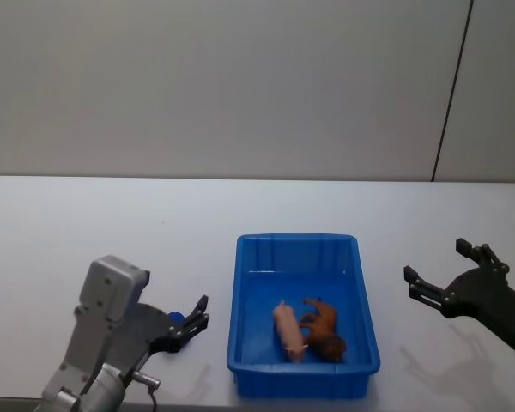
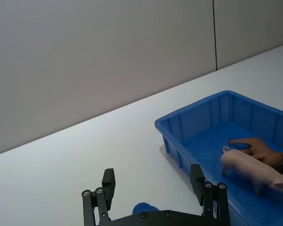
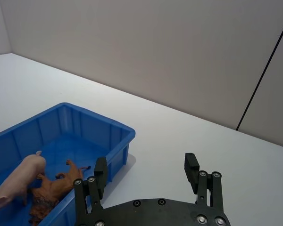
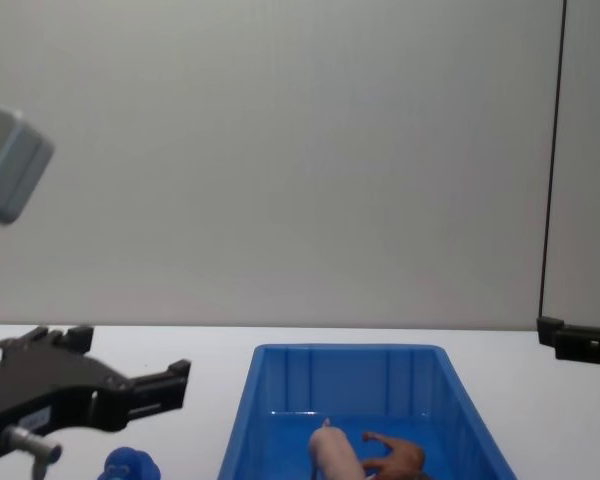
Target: Pick up the two dolls from the table and place them into the box.
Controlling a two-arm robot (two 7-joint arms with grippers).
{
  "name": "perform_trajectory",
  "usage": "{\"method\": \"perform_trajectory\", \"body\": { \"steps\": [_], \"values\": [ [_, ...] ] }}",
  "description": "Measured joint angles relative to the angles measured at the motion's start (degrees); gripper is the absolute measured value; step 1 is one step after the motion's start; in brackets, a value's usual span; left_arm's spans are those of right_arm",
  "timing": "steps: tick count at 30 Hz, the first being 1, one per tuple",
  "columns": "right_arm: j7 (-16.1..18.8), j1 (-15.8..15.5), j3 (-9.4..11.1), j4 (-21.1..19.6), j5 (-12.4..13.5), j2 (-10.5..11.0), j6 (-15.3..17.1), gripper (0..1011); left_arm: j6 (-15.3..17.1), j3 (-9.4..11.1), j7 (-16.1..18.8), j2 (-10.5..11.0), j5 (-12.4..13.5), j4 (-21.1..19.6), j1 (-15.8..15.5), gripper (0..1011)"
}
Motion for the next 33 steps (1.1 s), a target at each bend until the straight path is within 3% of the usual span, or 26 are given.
{"method": "perform_trajectory", "body": {
  "steps": [7, 14, 33],
  "values": [
    [0.0, 0.0, 0.1, 0.0, 0.0, 0.0, -0.1, 1001, -3.4, -0.9, -2.3, 0.6, -2.3, 3.6, 0.5, 1001],
    [0.0, 0.0, 0.1, 0.1, 0.0, 0.1, -0.1, 1001, -5.4, -1.8, -6.8, 0.6, -4.2, 8.3, -0.6, 1001],
    [0.0, 0.0, 0.1, 0.1, 0.0, 0.1, -0.1, 1001, -4.3, -3.2, -19.6, -1.5, -5.6, 20.0, -6.6, 1001]
  ]
}}
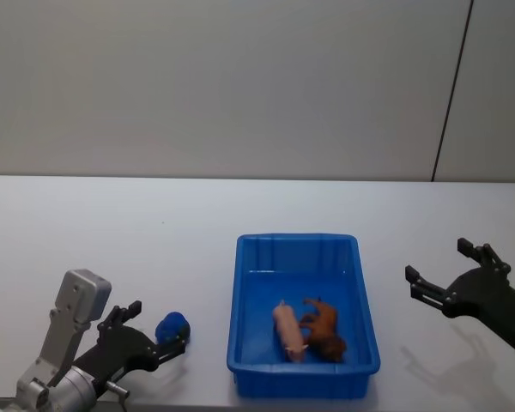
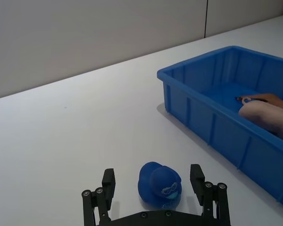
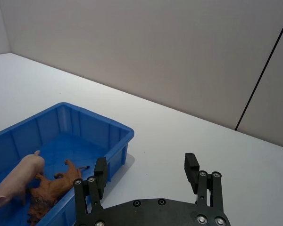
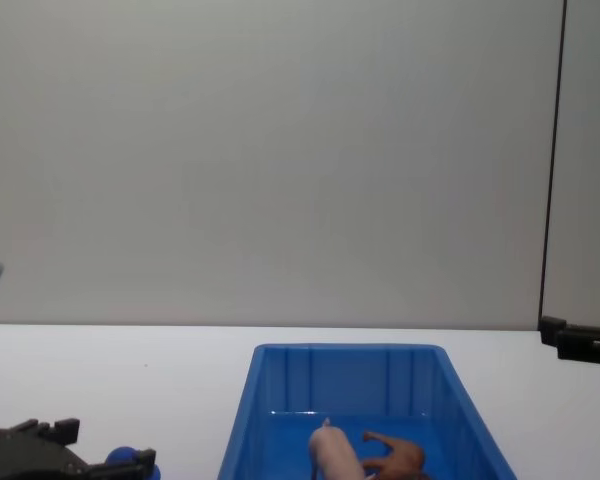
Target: Pick up the two dolls from the table and place them into the box.
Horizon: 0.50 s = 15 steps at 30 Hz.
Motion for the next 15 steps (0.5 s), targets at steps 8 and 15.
{"method": "perform_trajectory", "body": {
  "steps": [8, 15],
  "values": [
    [0.0, 0.0, 0.0, 0.0, 0.0, 0.0, 0.0, 1001, 2.2, -0.2, -4.9, -1.2, 1.4, 4.5, -3.2, 1001],
    [0.0, 0.0, 0.0, 0.0, 0.0, 0.0, 0.0, 1001, 3.6, -0.2, -8.0, -2.0, 3.0, 7.4, -5.2, 1001]
  ]
}}
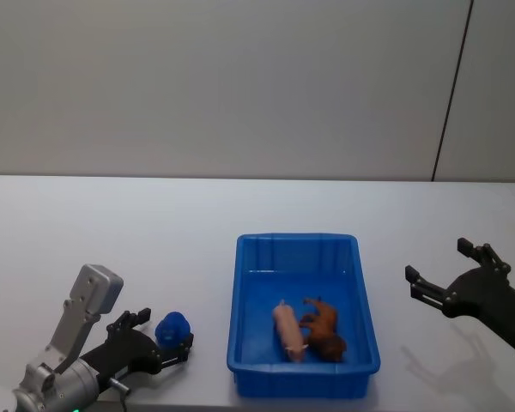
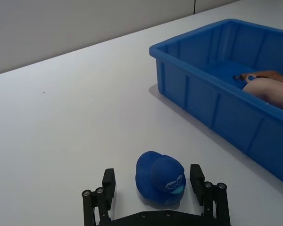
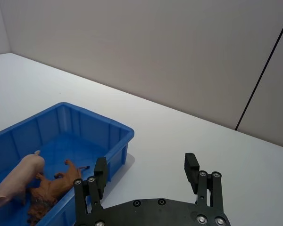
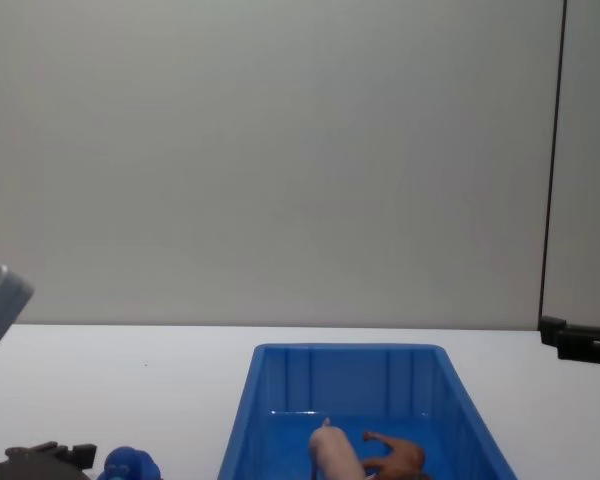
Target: Pick up the two dolls from the table and place them into the box.
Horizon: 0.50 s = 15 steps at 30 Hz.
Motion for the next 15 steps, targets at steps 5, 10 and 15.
{"method": "perform_trajectory", "body": {
  "steps": [5, 10, 15],
  "values": [
    [0.0, 0.0, 0.0, 0.0, 0.0, 0.0, 0.0, 1001, 0.6, 0.1, -2.0, -0.5, 1.0, 1.6, -1.3, 907],
    [0.0, 0.0, 0.0, 0.0, 0.0, 0.0, 0.0, 1001, 1.1, 0.2, -3.9, -0.8, 2.2, 2.8, -2.3, 782],
    [0.0, 0.0, 0.0, 0.0, 0.0, 0.0, 0.0, 1001, 1.7, 0.2, -5.0, -1.0, 3.1, 3.1, -3.1, 607]
  ]
}}
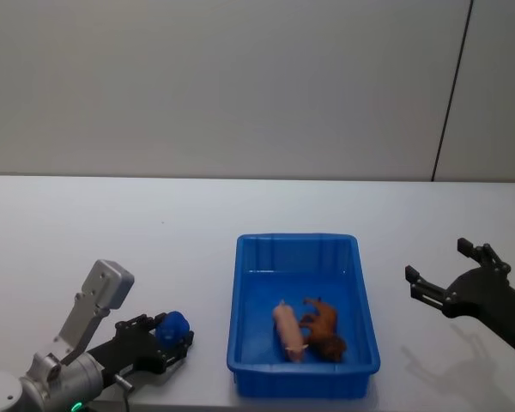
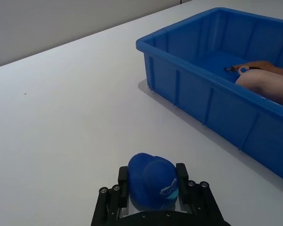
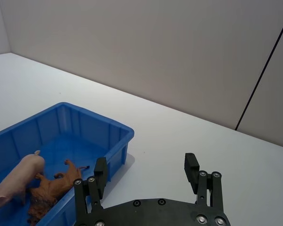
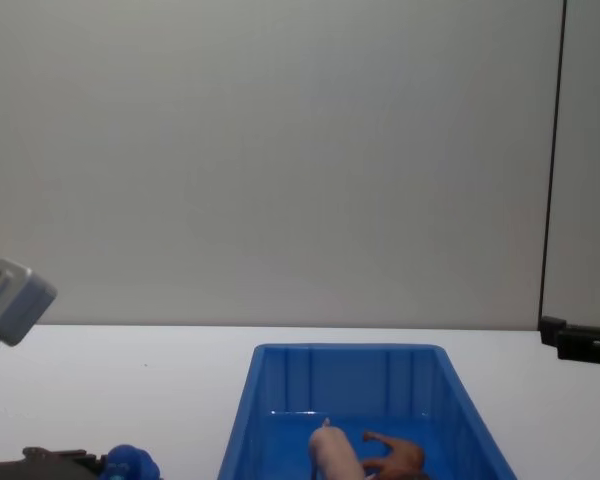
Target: Pick up the two dolls from the table and place them into the box.
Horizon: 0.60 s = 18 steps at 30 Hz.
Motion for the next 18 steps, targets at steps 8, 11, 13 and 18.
{"method": "perform_trajectory", "body": {
  "steps": [8, 11, 13, 18],
  "values": [
    [0.0, 0.0, 0.0, 0.0, 0.0, 0.0, 0.0, 1001, 0.9, -0.2, -1.0, 0.1, 1.9, -1.3, -1.0, 527],
    [0.0, 0.0, 0.0, 0.0, 0.0, 0.0, 0.0, 1001, 1.3, -0.4, -1.5, 0.1, 3.1, -2.4, -1.8, 505],
    [0.0, 0.0, 0.0, 0.0, 0.0, 0.0, 0.0, 1001, 1.7, -0.4, -2.2, 0.0, 4.3, -3.0, -2.6, 495],
    [0.0, 0.0, 0.0, 0.0, 0.0, 0.0, 0.0, 1001, 1.8, -0.3, -4.5, -1.1, 7.2, -3.7, -5.3, 462]
  ]
}}
